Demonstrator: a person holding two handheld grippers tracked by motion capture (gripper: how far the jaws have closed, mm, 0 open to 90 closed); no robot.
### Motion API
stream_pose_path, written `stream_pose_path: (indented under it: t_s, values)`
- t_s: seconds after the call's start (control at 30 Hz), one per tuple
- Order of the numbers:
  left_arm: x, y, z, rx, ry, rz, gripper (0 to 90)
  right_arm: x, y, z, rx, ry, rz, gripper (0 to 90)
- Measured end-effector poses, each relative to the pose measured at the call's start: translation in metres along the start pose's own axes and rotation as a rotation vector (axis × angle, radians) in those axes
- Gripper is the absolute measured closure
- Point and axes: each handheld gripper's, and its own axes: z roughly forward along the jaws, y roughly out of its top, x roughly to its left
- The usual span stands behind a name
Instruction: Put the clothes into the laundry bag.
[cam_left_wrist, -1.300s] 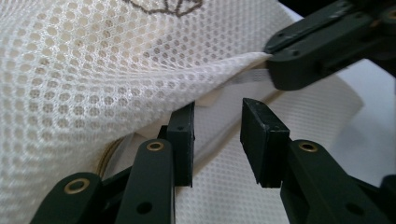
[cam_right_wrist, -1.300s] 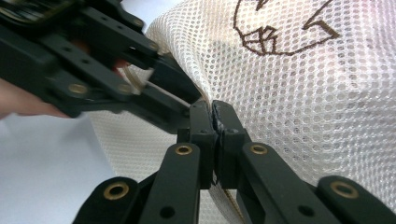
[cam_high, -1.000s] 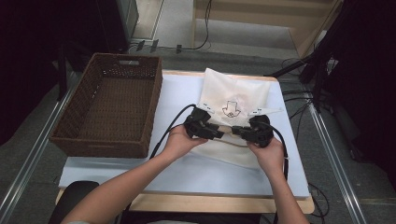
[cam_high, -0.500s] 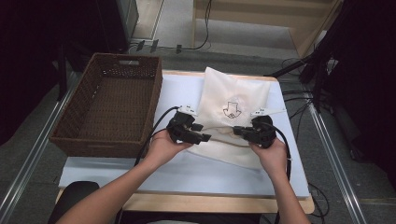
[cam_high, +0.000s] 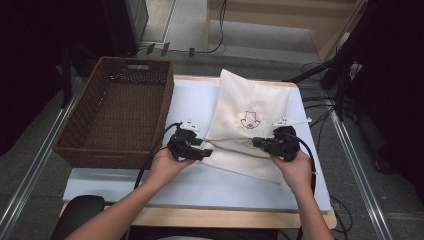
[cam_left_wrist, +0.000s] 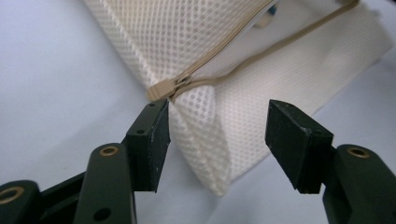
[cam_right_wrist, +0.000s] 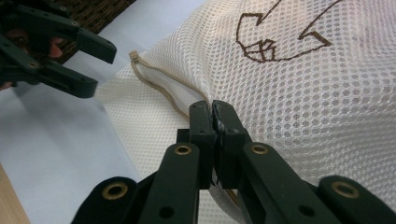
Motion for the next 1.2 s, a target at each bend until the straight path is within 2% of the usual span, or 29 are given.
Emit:
stream_pose_path:
  t_s: [0.07, 0.17, 0.23, 0.33, 0.47, 0.63, 0.73, 0.83, 1.07, 1.2]
  values:
    - [0.001, -0.002, 0.005, 0.006, -0.017, -0.031, 42.8, 0.000, 0.000, 0.000, 0.000, 0.002, -0.001, 88.9]
    - [-0.001, -0.005, 0.010, 0.020, -0.003, -0.027, 46.5, -0.001, -0.001, 0.002, 0.004, 0.008, -0.001, 88.9]
    - [-0.003, -0.006, 0.012, 0.034, 0.018, -0.009, 48.6, -0.001, -0.002, 0.003, 0.010, 0.008, 0.002, 88.9]
    - [-0.002, -0.007, 0.014, 0.042, 0.016, -0.014, 54.7, -0.002, -0.004, 0.007, 0.027, 0.005, -0.001, 88.9]
    - [-0.004, -0.007, 0.013, 0.043, 0.017, -0.015, 67.4, -0.005, -0.008, 0.013, 0.052, 0.004, 0.010, 88.9]
    - [-0.003, -0.008, 0.017, 0.076, -0.040, -0.051, 80.5, -0.008, -0.012, 0.022, 0.076, 0.006, 0.016, 88.8]
    - [-0.004, -0.008, 0.018, 0.081, -0.070, -0.055, 88.9, -0.010, -0.015, 0.027, 0.081, 0.001, 0.011, 88.5]
    - [-0.010, -0.008, 0.019, 0.111, -0.084, -0.021, 90.0, -0.014, -0.021, 0.034, 0.086, 0.017, 0.040, 88.5]
    - [-0.026, -0.015, 0.011, 0.161, -0.127, 0.025, 90.0, -0.020, -0.027, 0.047, 0.128, -0.016, 0.032, 88.4]
    - [-0.027, -0.025, 0.005, 0.195, -0.146, 0.040, 90.0, -0.024, -0.030, 0.049, 0.135, -0.024, 0.033, 88.4]
